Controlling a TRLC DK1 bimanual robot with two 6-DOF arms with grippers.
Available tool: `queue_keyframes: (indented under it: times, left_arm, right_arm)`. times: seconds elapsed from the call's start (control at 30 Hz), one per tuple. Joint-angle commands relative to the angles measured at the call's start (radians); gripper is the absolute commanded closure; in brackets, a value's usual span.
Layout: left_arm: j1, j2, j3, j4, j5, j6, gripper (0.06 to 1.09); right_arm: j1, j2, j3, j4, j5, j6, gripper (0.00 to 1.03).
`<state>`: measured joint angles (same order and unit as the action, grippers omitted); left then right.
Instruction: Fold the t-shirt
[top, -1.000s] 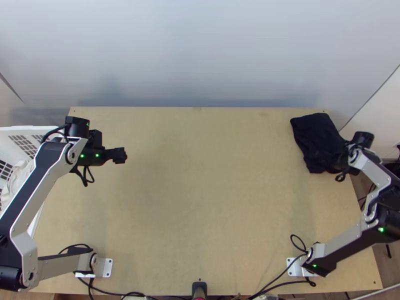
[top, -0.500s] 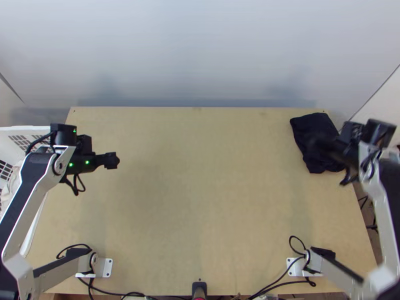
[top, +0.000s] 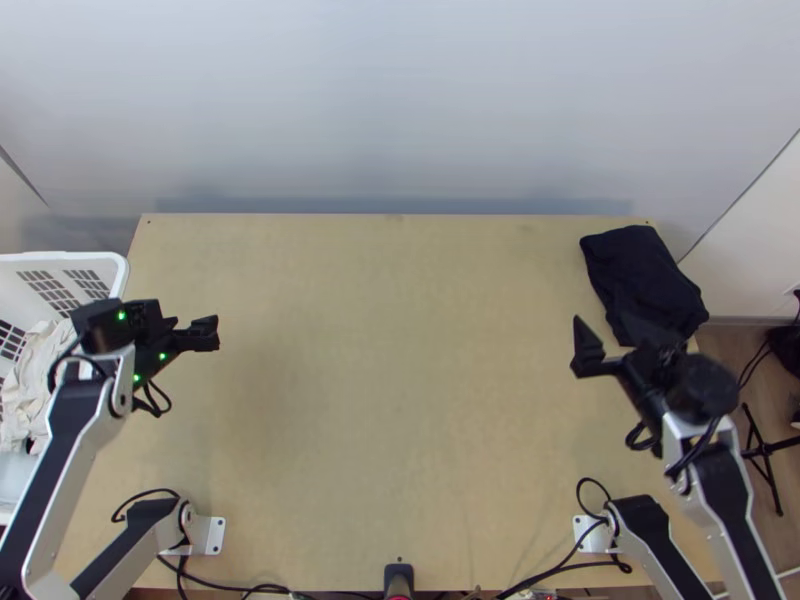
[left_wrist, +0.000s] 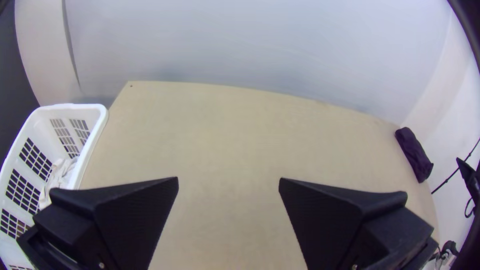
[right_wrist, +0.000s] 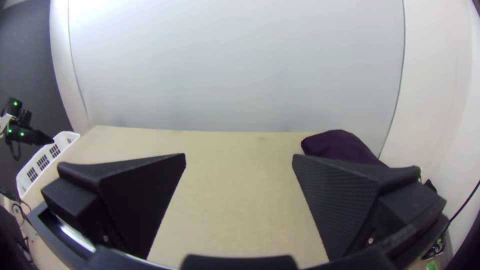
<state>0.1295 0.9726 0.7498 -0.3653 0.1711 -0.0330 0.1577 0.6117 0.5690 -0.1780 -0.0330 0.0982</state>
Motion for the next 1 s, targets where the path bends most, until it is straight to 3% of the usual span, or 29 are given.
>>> queue_keyframes:
  times: [0.0,0.3,0.5,0.57,0.7,0.83,0.97]
  left_arm:
    - [0.027,-0.08,-0.211,0.312,-0.002,-0.022,0.11]
    - [0.016,-0.118,-0.391,0.669,-0.033,0.041,0.11]
    - [0.007,-0.141,-0.487,0.773,-0.056,0.01,0.11]
    - [0.002,-0.141,-0.537,0.827,-0.056,0.018,0.11]
    - [0.001,-0.184,-0.613,0.852,-0.056,0.021,0.11]
    - [-0.004,-0.371,-0.71,0.827,-0.056,0.001,0.11]
    - [-0.024,-0.719,-0.753,0.605,-0.056,-0.022,0.1]
  right_arm:
    - [0.022,-0.162,-0.287,0.296,0.054,-0.134,0.03]
    - [0.014,-0.288,-0.442,0.489,0.054,-0.18,0.04]
    - [0.032,-0.437,-0.563,0.469,0.054,-0.115,0.04]
    - [0.028,-0.492,-0.567,0.362,0.054,-0.068,0.04]
    - [-0.001,-0.555,-0.567,0.288,0.054,-0.061,0.04]
    - [-0.017,-0.609,-0.564,0.198,0.054,-0.052,0.04]
    - [-0.067,-0.609,-0.561,0.17,0.053,-0.051,0.04]
